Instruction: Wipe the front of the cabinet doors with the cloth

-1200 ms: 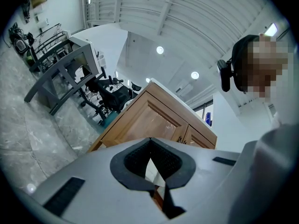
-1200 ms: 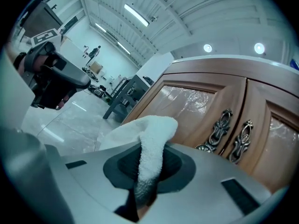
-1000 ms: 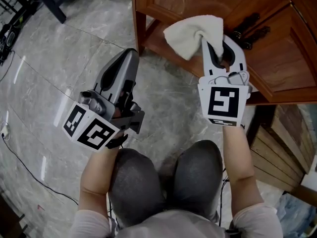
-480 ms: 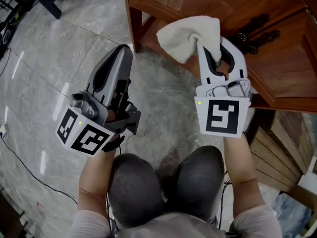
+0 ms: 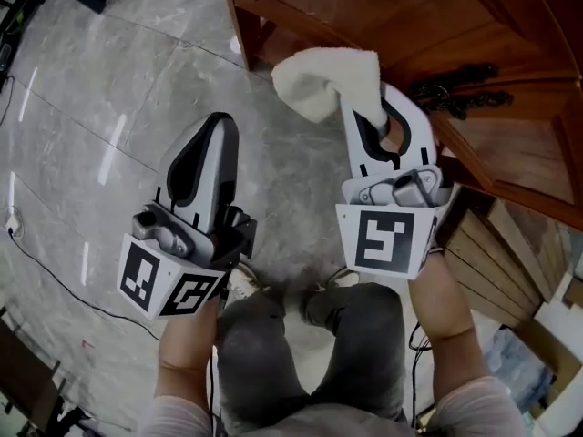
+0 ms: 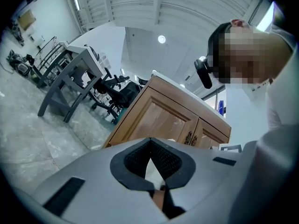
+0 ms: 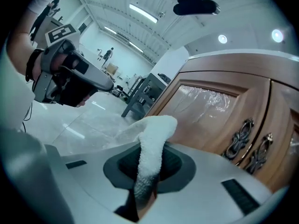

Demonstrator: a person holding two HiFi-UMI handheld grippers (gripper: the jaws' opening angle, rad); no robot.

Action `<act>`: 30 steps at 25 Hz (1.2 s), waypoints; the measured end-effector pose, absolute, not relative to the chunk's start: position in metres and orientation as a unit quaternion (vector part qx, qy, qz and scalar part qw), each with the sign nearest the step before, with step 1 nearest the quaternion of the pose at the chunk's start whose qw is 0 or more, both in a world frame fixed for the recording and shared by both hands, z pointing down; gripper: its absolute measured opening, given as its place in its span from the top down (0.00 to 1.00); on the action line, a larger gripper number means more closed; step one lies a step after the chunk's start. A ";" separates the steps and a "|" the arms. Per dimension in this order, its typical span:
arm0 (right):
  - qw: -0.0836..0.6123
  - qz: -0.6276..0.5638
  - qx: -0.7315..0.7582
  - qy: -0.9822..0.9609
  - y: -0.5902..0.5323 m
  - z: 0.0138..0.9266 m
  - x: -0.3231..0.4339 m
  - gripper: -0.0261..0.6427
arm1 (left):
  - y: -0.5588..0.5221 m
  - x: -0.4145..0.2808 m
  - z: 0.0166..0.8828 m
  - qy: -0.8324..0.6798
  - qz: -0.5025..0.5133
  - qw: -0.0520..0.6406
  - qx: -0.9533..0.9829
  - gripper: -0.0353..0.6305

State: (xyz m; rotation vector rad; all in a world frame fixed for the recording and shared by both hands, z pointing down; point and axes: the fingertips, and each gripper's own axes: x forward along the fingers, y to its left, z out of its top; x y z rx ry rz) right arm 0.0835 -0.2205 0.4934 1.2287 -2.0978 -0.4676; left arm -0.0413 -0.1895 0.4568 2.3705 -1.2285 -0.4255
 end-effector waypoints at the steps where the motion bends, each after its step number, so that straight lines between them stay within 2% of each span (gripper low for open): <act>1: 0.330 -0.175 0.461 -0.805 -0.217 0.486 0.079 0.86 | -0.187 -0.043 0.448 -0.448 -0.148 0.220 0.854 0.92; 13: 0.346 -0.169 0.406 -0.829 -0.169 0.311 0.042 0.86 | -0.150 -0.079 0.260 -0.480 -0.123 0.250 0.832 0.92; 20: 0.358 -0.168 0.425 -0.814 -0.138 0.150 0.052 0.86 | -0.118 -0.095 0.118 -0.480 -0.103 0.269 0.829 0.92; 30: 0.370 -0.143 0.457 -0.797 -0.080 -0.004 0.113 0.86 | -0.096 -0.042 -0.053 -0.452 -0.119 0.264 0.844 0.92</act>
